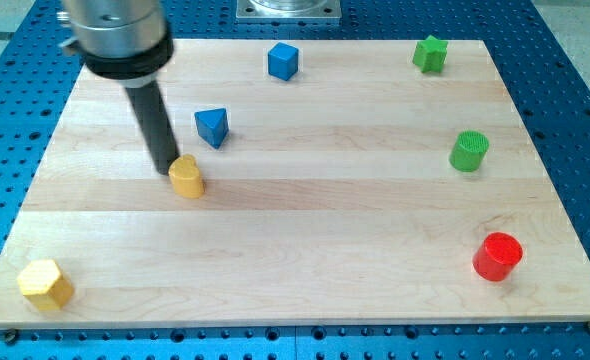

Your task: Keep yellow heart at bottom center

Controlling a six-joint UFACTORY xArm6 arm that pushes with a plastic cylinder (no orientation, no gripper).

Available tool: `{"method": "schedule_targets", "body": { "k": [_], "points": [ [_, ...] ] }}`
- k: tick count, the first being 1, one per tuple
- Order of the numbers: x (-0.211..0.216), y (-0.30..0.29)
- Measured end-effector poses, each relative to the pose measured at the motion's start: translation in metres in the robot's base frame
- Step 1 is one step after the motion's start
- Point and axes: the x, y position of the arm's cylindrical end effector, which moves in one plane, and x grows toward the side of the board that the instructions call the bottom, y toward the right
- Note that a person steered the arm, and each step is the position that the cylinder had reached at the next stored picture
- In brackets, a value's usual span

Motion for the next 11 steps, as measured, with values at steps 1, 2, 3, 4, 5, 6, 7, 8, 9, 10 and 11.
{"method": "schedule_targets", "body": {
  "k": [1, 2, 3, 4, 5, 6, 7, 8, 9, 10, 11],
  "points": [
    [0.037, 0.058],
    [0.081, 0.097],
    [0.056, 0.075],
    [0.042, 0.026],
    [0.099, 0.015],
    [0.135, 0.064],
    [0.107, 0.061],
    [0.069, 0.040],
    [0.042, 0.040],
    [0.029, 0.051],
    [0.071, 0.072]
  ]
}}
